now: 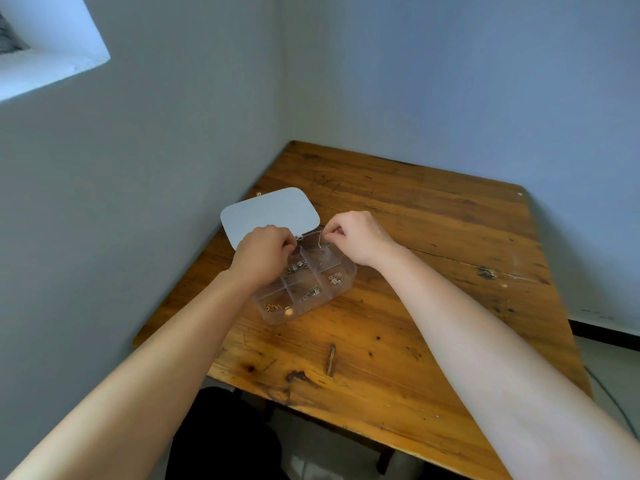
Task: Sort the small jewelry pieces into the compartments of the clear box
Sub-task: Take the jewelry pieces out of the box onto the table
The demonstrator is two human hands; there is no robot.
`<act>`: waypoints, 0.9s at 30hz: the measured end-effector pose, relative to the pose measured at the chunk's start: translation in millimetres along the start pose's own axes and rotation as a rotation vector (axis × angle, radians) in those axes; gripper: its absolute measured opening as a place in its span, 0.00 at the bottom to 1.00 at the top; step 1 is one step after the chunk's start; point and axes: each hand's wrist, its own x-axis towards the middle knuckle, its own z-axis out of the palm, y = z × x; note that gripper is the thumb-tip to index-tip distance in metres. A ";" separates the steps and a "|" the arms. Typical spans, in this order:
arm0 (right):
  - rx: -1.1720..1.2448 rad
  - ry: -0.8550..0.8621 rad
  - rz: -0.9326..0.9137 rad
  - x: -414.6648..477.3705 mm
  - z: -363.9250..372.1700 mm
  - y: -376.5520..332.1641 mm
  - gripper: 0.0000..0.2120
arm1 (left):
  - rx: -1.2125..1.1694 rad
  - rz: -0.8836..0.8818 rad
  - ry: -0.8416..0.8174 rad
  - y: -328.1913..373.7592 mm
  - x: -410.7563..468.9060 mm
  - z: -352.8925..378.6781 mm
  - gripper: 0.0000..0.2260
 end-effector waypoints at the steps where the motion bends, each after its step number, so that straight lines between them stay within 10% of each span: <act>1: 0.061 0.036 0.012 -2.9 -7.7 1.4 0.08 | -0.072 0.009 0.047 2.4 0.9 -5.4 0.07; 15: 0.702 0.470 0.170 -82.3 -94.7 41.3 0.03 | -1.008 0.124 0.333 116.4 -6.5 -67.2 0.05; 27: 0.787 0.490 0.447 -159.3 -63.6 113.7 0.05 | -0.928 0.074 0.005 164.8 -29.2 38.3 0.03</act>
